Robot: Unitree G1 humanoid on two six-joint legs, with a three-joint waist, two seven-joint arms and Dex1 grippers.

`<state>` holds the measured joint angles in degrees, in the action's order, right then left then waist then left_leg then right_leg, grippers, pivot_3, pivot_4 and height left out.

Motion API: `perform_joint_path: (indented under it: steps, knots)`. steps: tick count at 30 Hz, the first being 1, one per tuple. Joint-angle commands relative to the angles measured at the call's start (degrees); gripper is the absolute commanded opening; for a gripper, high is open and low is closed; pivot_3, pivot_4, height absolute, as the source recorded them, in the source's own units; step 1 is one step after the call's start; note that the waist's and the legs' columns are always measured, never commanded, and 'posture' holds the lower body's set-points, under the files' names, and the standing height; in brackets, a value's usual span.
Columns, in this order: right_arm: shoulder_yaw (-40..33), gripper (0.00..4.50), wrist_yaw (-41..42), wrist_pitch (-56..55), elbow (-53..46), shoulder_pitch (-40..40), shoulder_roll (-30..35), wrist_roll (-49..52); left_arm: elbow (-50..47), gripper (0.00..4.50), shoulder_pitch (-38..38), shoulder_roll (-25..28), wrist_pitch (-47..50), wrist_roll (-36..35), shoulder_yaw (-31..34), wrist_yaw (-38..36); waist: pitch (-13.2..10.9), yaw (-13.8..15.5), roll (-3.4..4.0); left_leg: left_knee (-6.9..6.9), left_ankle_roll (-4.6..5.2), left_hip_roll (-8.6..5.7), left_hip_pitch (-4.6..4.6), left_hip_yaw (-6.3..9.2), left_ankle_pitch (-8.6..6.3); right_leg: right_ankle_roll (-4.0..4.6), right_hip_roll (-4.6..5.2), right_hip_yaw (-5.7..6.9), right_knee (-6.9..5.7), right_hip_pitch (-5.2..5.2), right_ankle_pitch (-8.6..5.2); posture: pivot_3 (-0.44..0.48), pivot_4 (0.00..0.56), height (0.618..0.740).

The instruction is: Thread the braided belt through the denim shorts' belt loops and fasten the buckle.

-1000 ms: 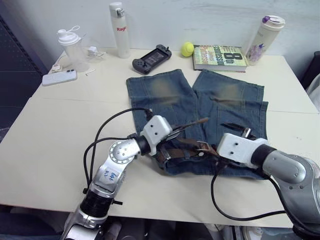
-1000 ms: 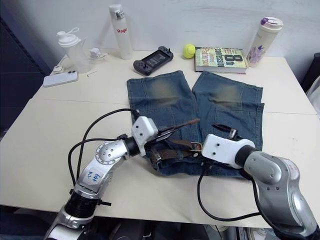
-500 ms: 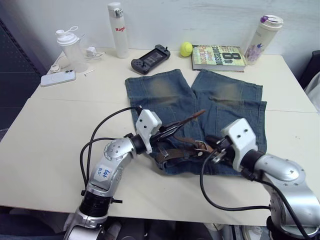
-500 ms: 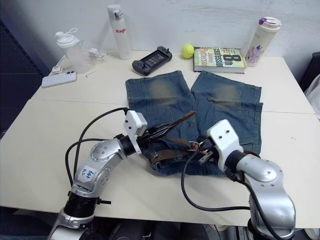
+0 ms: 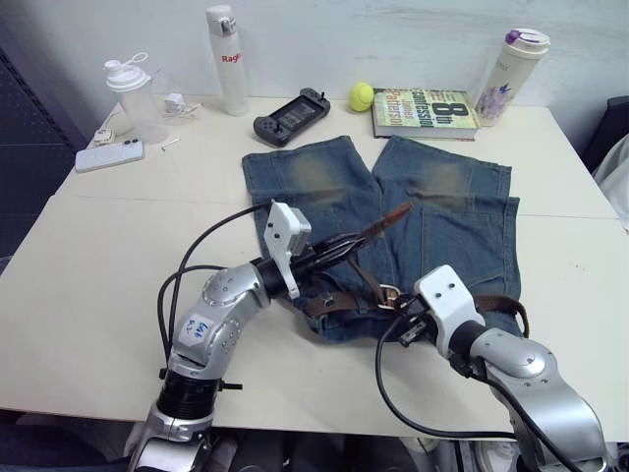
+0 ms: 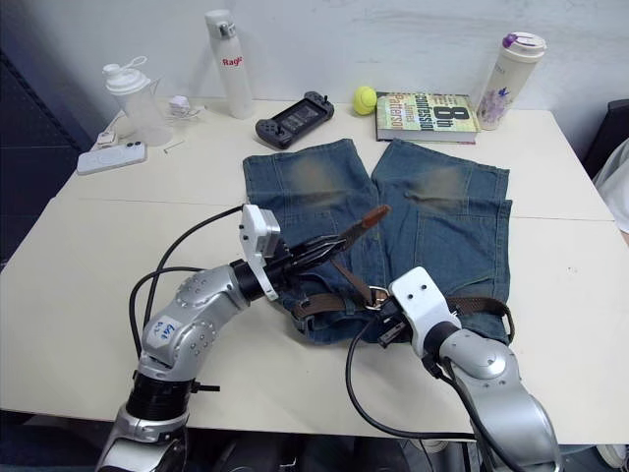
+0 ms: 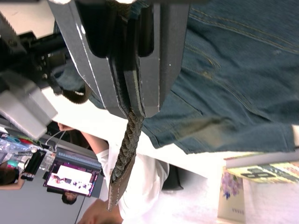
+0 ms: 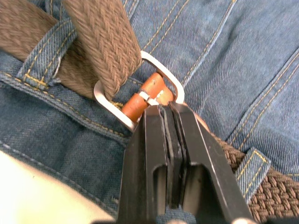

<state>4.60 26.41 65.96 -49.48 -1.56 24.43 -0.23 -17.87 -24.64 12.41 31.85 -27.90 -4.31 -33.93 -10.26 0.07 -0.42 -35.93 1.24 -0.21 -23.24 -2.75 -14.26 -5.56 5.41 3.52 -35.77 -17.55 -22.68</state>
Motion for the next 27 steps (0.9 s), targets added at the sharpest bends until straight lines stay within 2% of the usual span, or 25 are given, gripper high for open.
perform_joint_path:
  steps: [1,6,12,18,27]
  knots:
    - [1.1,0.04,-1.5,0.2,2.6,2.2,1.0,0.4,-3.9,0.0,0.2,2.2,1.0,-3.5,3.4,-1.0,0.0,-0.1,0.0,0.02,0.0,0.0,0.0,0.0,0.0,0.0,0.0,0.0,-0.02,0.0,0.0,0.0,0.15,0.74]
    - [-2.3,0.04,-1.0,-0.3,0.6,0.6,0.5,3.2,-2.8,0.0,4.9,5.1,-2.9,0.7,0.0,-2.8,0.0,-0.1,0.0,0.11,-0.05,0.0,0.04,-0.01,0.02,0.0,-0.01,-0.01,-0.01,0.0,0.0,0.0,0.15,0.74]
    - [-7.1,0.04,1.0,2.8,-2.2,-0.3,3.4,6.8,-3.0,0.0,5.0,3.6,-3.8,1.4,-1.3,-1.5,0.0,0.5,-0.02,0.08,0.0,-0.06,0.01,-0.01,-0.02,0.0,0.09,-0.03,0.12,0.0,0.0,0.0,0.15,0.74]
    - [-9.1,0.04,-0.9,4.2,-1.9,-3.6,3.8,8.2,-2.6,0.0,4.6,3.0,-4.1,1.6,-1.6,-0.8,0.0,0.1,-0.01,0.2,-0.02,-0.05,0.01,-0.01,-0.01,0.0,0.07,-0.02,0.15,-0.04,0.0,0.0,0.15,0.74]
    - [-5.0,0.04,-3.3,4.5,-1.8,-4.1,4.4,8.6,-1.8,0.0,4.1,2.8,-4.6,2.2,-1.5,-0.2,0.0,0.0,-0.01,0.25,-0.02,-0.05,0.0,-0.01,0.0,0.0,0.07,0.0,0.14,-0.04,0.0,0.0,0.15,0.74]
